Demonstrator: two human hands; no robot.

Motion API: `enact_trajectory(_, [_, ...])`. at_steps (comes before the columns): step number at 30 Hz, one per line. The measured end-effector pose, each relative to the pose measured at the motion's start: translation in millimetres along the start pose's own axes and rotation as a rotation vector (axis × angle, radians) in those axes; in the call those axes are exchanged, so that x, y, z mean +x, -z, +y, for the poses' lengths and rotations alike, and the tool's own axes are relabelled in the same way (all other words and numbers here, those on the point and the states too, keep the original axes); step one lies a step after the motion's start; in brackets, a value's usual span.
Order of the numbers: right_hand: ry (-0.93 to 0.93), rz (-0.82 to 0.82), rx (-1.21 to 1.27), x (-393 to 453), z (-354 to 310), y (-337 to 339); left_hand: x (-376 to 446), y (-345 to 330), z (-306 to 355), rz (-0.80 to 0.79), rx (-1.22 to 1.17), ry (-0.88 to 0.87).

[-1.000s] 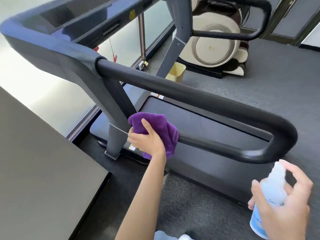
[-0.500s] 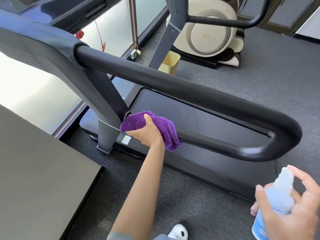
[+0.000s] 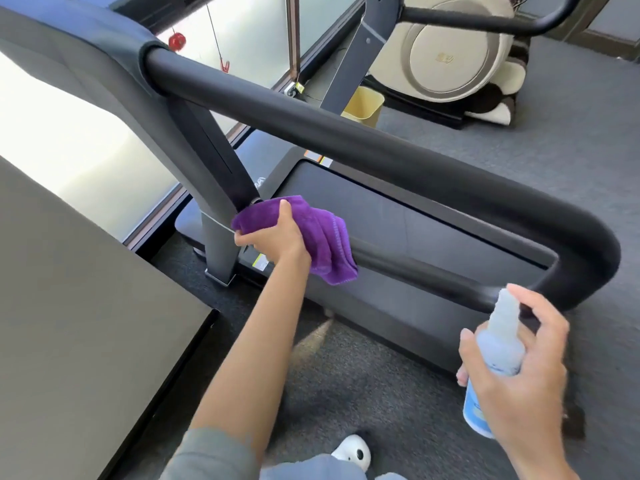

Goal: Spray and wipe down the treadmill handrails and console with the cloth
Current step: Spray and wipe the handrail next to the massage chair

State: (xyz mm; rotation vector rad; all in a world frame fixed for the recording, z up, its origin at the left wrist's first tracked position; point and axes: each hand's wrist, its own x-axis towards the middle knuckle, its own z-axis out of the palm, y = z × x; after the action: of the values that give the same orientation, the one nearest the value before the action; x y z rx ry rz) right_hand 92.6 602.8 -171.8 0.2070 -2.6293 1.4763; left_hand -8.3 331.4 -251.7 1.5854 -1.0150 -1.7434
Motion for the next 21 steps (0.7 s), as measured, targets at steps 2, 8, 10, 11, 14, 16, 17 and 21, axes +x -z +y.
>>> enact_trajectory(2, [0.027,-0.022,0.004,1.6,1.3,-0.8,0.3,-5.4,3.3,0.053,-0.002,0.006])
enact_trajectory(8, [0.078,-0.025,0.003,4.7,19.8,10.1,-59.3,-16.4,-37.2,-0.012,-0.027,0.015])
enact_trajectory(10, [0.102,-0.022,0.006,2.8,23.0,15.0,-88.6,-20.3,-51.1,-0.049,-0.042,0.061])
enact_trajectory(11, [0.106,-0.018,0.014,1.4,23.4,17.7,-105.4,-22.4,-58.8,-0.07,-0.036,0.084])
enact_trajectory(14, [0.098,-0.025,0.035,-2.9,28.4,23.2,-153.7,-22.6,-85.8,-0.139,0.01,0.173])
enact_trajectory(16, [0.104,-0.043,0.046,-3.8,32.9,25.4,-169.1,-21.4,-96.0,-0.17,0.013,0.205])
enact_trajectory(17, [0.114,-0.052,0.048,-3.7,35.1,26.5,-168.0,-21.4,-94.7,-0.169,-0.003,0.195])
enact_trajectory(21, [0.147,-0.052,0.052,-0.4,40.5,31.1,-118.5,-18.3,-65.8,-0.055,-0.069,0.047])
